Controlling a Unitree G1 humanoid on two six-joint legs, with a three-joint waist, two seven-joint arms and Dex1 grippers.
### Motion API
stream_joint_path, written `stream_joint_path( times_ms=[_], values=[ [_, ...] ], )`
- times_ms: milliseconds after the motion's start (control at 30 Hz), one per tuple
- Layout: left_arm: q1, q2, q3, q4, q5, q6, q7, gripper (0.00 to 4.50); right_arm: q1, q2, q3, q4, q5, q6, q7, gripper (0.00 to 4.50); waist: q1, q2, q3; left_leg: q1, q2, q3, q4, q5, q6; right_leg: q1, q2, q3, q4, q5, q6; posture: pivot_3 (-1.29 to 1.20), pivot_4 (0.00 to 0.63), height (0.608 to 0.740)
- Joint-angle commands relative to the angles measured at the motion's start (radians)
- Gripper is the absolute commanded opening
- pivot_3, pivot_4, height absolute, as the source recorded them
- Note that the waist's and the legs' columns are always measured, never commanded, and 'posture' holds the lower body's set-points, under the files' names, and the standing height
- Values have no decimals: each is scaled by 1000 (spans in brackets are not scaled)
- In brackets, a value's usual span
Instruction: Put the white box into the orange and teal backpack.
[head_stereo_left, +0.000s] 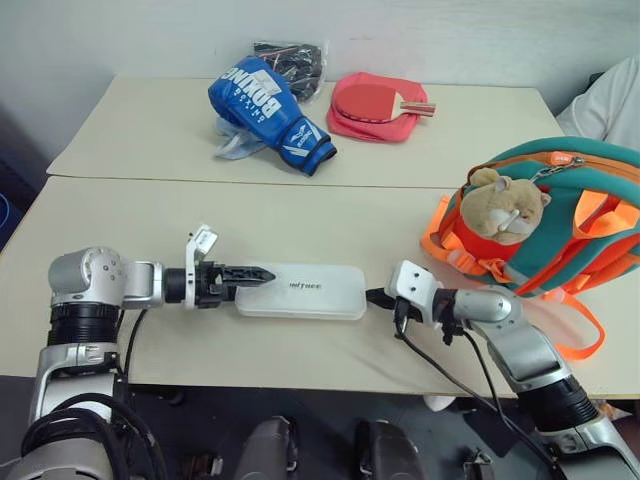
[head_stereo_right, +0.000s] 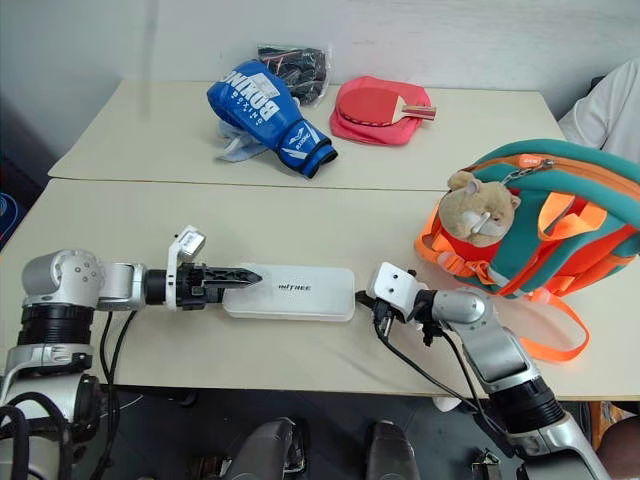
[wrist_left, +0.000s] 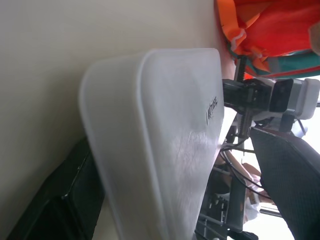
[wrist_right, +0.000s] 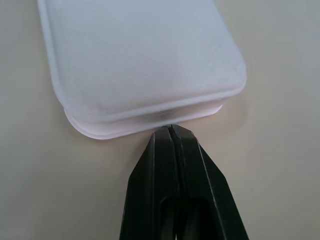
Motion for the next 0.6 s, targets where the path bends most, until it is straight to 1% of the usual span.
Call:
stream_joint_path(
  times_ms=[33, 100, 133, 167, 233, 300, 333, 400, 467, 500, 533, 600],
  values=[
    [9, -26, -7, 4, -100, 25, 19, 3920, 4, 10, 18, -14, 14, -12, 25, 0, -2, 0, 0, 0, 0, 0, 0, 0, 0, 0, 0, 0, 0, 0, 0, 0, 150, 740],
    [-4, -28, 13, 43, -153, 25, 41, 3290, 24, -5, -5, -34, 54, 15, 56, 0, -2, 0, 0, 0, 0, 0, 0, 0, 0, -1, 0, 0, 0, 0, 0, 0, 150, 740],
    [-9, -26, 18, 60, -178, 25, 50, 3051, 39, -13, -20, -48, 69, 27, 64, 0, -2, 0, 0, 0, 0, 0, 0, 0, 0, -1, 0, 0, 0, 0, 0, 0, 150, 740],
    [-7, -21, 17, 67, -204, 25, 52, 2684, 56, -26, -35, -66, 86, 37, 75, 168, -1, 0, 0, 0, 0, 0, 0, 0, 0, 0, 0, 0, 0, 0, 0, 0, 150, 740],
    [15, -8, 5, 51, -241, 25, 54, 2103, 96, -51, -73, -105, 125, 65, 88, 555, 0, 0, 0, 0, 0, 0, 0, 0, 0, 0, 0, 0, 0, 0, 0, 0, 150, 740],
    [49, 4, -4, 4, -280, 25, 49, 1587, 147, -70, -131, -156, 157, 93, 64, 1136, -1, 0, 0, -1, -1, 0, 0, 0, 0, 0, 0, 0, -1, 0, 0, 0, 150, 740],
    [59, 8, -6, -10, -294, 25, 51, 1408, 163, -73, -149, -173, 166, 100, 51, 1552, -1, 0, 0, -1, -1, 0, 0, 0, 0, 0, 0, 1, -1, 0, 0, 0, 150, 740],
    [95, -11, 38, -92, -277, 5, 48, 1407, 241, -90, -232, -236, 213, 142, 29, 2219, 0, 0, 0, -1, 0, 0, 0, 0, 0, 0, 0, 1, -1, 0, 0, 0, 150, 740],
    [174, -22, 60, -243, -238, -193, -52, 1407, 372, -98, -363, -306, 277, 138, 25, 2948, 2, 0, 0, -1, 0, 0, 0, 0, 0, -1, -1, 1, -1, 0, 0, 0, 150, 740],
    [204, -28, 74, -294, -233, -273, -102, 1407, 429, -88, -427, -330, 313, 121, 25, 3224, 3, 0, 0, -1, 0, 0, -1, 0, 0, 0, -1, 1, -2, 0, 0, 0, 150, 740],
    [226, -36, 93, -321, -234, -323, -124, 1407, 486, -75, -489, -353, 355, 97, 37, 3551, 7, 0, 0, -1, 0, 0, -1, 0, 0, 0, -1, 0, -3, 0, 0, 0, 150, 740],
    [263, -24, 71, -371, -179, -453, -207, 1407, 611, -34, -629, -380, 408, 32, 35, 4252, 12, -1, 0, -1, 0, 0, -2, 0, 0, 1, 0, 0, -5, 0, 0, 0, 150, 740]
  ],
)
